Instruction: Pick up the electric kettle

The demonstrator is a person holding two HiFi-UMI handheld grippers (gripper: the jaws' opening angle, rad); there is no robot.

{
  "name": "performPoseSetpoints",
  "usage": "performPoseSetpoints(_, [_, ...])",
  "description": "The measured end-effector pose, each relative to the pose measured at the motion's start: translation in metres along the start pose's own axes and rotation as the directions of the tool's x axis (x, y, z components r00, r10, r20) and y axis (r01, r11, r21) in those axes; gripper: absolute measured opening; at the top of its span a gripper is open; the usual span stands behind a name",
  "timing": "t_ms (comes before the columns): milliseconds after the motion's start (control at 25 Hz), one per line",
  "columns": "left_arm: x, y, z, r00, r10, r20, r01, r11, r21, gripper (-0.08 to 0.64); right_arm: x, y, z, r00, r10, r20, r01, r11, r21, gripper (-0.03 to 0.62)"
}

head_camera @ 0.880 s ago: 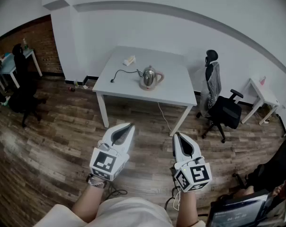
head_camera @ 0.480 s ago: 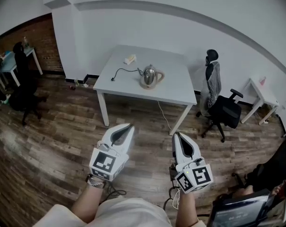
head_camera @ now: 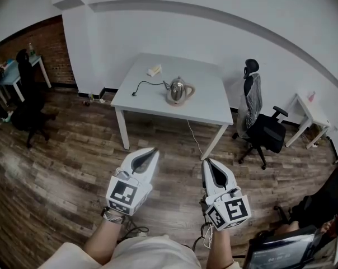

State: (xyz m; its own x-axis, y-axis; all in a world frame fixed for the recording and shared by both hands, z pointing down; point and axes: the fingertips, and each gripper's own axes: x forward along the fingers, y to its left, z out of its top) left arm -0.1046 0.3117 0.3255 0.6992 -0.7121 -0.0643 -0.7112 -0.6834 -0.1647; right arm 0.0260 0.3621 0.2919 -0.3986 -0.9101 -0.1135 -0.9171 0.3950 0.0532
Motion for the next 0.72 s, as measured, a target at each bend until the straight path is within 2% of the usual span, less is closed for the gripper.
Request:
performPoseSetpoints(280, [0.003, -0.001, 0.002, 1.0, 0.008, -0.01, -0.007, 1.0, 0.011, 0.008, 0.003, -0.002, -0.008, 0.999, 0.017, -0.033, -0.016, 1.0, 0.006, 0.003])
performPoseSetpoints(480, [0.005, -0.01, -0.001, 1.0, 0.017, -0.016, -0.017, 1.0, 0.012, 0.008, -0.002, -0.013, -0.013, 0.998, -0.015, -0.053, 0.014, 1.0, -0.021, 0.003])
performPoseSetpoints(720, [0.007, -0.015, -0.001, 0.998, 0.055, -0.024, -0.055, 0.998, 0.01, 0.008, -0.009, -0.028, -0.019, 0.997, -0.01, -0.077, 0.011, 1.0, 0.016, 0.003])
